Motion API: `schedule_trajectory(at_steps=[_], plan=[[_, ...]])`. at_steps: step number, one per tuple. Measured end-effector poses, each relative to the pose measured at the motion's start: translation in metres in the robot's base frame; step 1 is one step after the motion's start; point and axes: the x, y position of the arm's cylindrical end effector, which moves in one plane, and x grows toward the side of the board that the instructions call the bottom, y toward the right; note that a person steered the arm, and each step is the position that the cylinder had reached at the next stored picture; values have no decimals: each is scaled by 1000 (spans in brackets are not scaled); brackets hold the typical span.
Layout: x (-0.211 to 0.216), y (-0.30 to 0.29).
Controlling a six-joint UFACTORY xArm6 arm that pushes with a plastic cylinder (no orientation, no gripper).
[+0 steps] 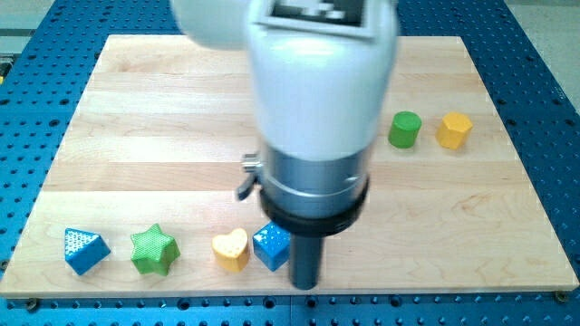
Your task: Move the cube slightly towards the right
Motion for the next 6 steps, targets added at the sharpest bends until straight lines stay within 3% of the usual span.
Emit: schedule_trajectory(at_steps=[1, 2, 5, 6], plan=[[-48, 7], [-64, -4], [-63, -66], [-62, -56]])
